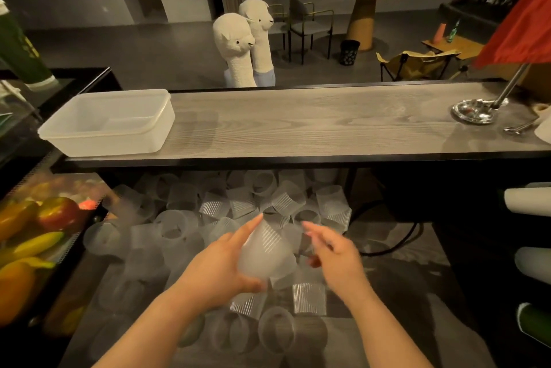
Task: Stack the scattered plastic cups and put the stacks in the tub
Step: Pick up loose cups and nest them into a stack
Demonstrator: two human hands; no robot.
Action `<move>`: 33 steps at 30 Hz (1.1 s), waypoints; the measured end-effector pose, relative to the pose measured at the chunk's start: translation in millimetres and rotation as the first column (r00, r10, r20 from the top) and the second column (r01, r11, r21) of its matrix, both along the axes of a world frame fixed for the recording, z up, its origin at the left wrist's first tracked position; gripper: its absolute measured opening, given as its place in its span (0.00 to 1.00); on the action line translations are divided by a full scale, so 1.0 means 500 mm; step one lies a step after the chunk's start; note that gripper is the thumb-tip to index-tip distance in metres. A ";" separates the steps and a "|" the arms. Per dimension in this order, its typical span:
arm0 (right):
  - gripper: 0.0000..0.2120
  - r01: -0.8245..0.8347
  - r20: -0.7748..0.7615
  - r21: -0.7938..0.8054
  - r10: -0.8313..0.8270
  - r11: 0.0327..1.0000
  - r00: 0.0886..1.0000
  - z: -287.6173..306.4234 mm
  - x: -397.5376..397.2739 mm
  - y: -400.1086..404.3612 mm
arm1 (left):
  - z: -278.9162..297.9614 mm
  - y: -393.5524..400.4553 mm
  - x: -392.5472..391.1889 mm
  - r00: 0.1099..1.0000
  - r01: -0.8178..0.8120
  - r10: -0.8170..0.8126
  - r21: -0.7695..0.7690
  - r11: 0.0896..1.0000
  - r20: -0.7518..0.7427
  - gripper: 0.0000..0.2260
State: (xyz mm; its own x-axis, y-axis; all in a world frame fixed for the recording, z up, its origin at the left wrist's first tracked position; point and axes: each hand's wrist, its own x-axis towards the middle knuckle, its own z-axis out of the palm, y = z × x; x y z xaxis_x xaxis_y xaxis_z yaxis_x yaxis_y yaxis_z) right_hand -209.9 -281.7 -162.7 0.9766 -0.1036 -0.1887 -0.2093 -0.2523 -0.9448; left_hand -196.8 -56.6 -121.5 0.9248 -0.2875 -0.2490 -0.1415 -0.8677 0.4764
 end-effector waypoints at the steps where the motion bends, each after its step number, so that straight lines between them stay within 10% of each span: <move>1: 0.13 0.172 -0.014 -0.077 -0.174 0.982 0.985 -0.022 0.012 -0.016 | -0.001 0.004 0.003 1.000 -0.008 0.008 0.010 1.000 -0.002 0.53; 7: 0.42 0.110 -0.402 -0.388 -0.276 0.915 0.873 -0.109 0.069 -0.036 | -0.010 0.016 0.013 0.999 -0.019 0.021 0.047 0.999 -0.026 0.54; 13: 0.19 0.372 -0.351 0.112 -0.313 0.922 0.882 -0.129 0.088 -0.046 | -0.003 0.014 0.033 0.999 -0.004 0.006 0.041 0.999 -0.042 0.53; 16: 0.21 0.378 -0.223 0.138 -0.343 0.916 0.912 -0.086 0.073 -0.054 | -0.003 0.016 0.046 0.999 0.003 -0.001 0.038 0.999 -0.052 0.53; 21: 0.30 0.208 -0.180 0.648 -0.118 0.733 0.976 -0.007 0.047 -0.059 | -0.009 -0.006 0.057 0.996 0.049 -0.049 0.002 0.999 -0.078 0.53; 24: 0.12 0.123 -0.186 0.646 -0.001 0.753 0.983 0.030 0.047 -0.054 | -0.007 -0.023 0.057 0.993 0.084 -0.089 -0.058 0.995 -0.083 0.52; 33: 0.11 -0.269 -0.272 0.381 0.385 0.885 0.882 0.050 0.063 -0.035 | 0.018 -0.035 0.050 0.989 0.133 -0.140 -0.160 0.978 -0.036 0.53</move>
State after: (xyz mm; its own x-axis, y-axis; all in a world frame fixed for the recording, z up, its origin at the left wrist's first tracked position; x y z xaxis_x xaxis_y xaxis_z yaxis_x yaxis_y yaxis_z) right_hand -178.5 -299.1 -137.5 0.8160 0.3340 -0.4719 -0.4827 -0.0555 -0.8740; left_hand -171.6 -73.9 -112.5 0.8626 -0.4492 -0.2327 -0.2282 -0.7560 0.6136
